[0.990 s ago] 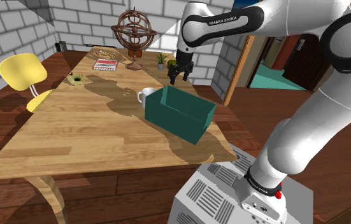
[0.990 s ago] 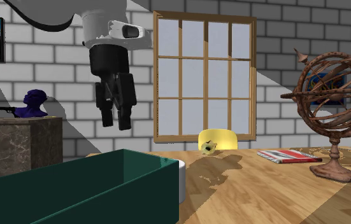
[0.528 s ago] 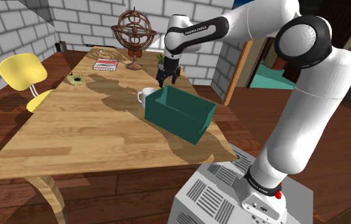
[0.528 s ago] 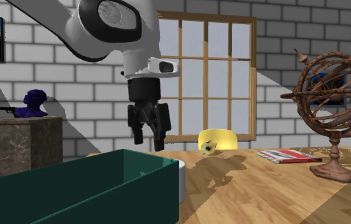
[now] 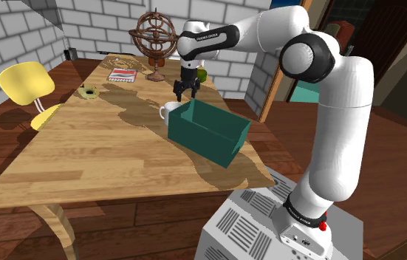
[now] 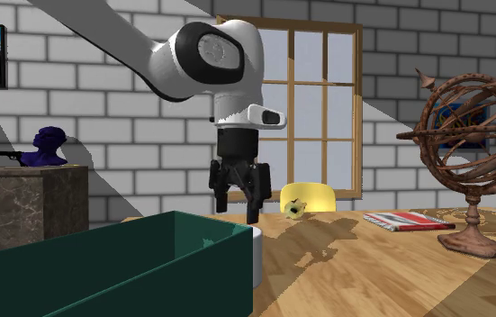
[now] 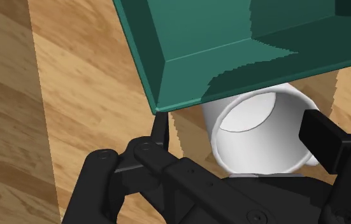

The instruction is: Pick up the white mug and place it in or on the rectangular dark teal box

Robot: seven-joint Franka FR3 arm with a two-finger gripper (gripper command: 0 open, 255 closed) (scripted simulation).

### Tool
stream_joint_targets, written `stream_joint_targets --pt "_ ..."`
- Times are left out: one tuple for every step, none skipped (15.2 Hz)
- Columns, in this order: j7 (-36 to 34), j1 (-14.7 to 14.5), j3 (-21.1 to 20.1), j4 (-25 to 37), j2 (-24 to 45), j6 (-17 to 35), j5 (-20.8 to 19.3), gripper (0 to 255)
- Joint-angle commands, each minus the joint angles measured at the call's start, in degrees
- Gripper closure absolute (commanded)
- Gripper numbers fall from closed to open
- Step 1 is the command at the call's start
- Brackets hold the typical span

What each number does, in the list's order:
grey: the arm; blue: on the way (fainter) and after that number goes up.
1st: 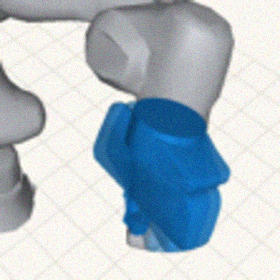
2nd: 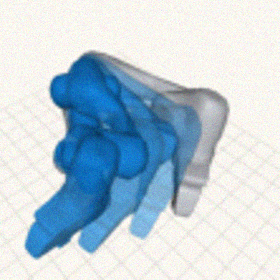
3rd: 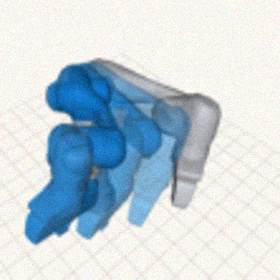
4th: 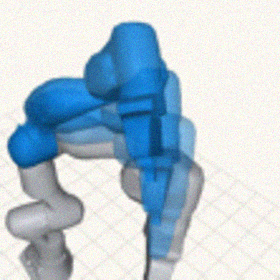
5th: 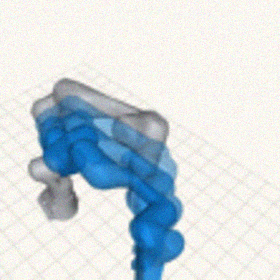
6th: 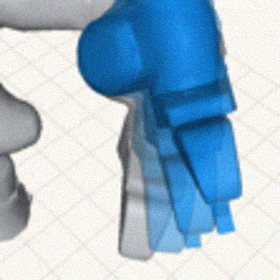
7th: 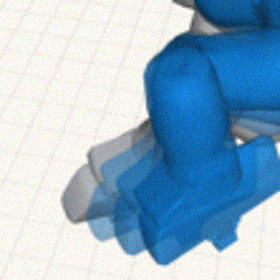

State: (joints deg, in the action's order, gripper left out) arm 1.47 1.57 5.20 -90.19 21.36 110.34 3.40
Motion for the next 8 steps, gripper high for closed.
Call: stream_joint_targets --pt "0.09 0.15 -0.01 0.66 5.52 9.52 0.22 0" --pt "0.12 0.15 -0.02 0.37 5.84 10.13 0.26 0" --pt "0.14 0.15 -0.04 0.1 6.18 10.73 0.3 0" --pt "0.17 0.17 -0.07 -0.16 6.52 11.33 0.34 0" --pt "0.2 0.16 -0.08 -0.38 6.88 11.92 0.39 0" --pt "0.22 0.18 -0.11 -0.61 7.24 12.5 0.43 0" --pt "0.25 0.18 -0.14 -0.82 7.62 13.09 0.47 0" --pt "0.26 0.19 -0.15 -0.94 7.83 13.42 0.5 0"
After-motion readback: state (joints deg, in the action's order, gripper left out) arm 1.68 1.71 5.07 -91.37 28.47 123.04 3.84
